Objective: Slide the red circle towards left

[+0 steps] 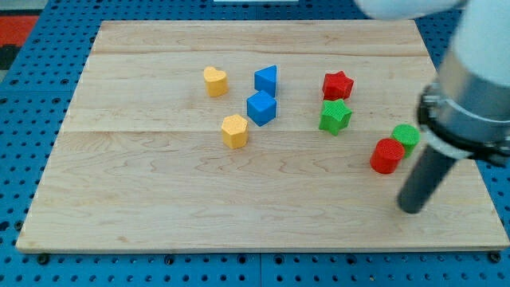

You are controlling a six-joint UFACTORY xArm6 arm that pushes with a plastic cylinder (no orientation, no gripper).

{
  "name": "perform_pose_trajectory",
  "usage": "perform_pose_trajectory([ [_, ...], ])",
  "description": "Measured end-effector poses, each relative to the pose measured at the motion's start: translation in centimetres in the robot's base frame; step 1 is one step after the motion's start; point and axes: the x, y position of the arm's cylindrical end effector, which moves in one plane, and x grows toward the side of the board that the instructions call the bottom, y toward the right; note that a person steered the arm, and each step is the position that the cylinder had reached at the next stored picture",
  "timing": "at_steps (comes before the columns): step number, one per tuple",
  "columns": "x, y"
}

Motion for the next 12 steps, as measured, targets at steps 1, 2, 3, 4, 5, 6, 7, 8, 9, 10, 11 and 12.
perform_pose_trajectory([
  [1, -0.7, 5.5],
  [2, -4.3, 5.7],
  [3, -7.5, 4.7],
  [4, -7.5, 4.7],
  [5, -7.5, 3.0],
  [6, -7.5, -0.8],
  [7, -7.5, -4.2],
  [8, -7.5, -7.1],
  [9, -7.5, -10.1],
  [10, -7.5, -12.3],
  [11, -8.3, -13.9],
  [12, -9.1, -15.3],
])
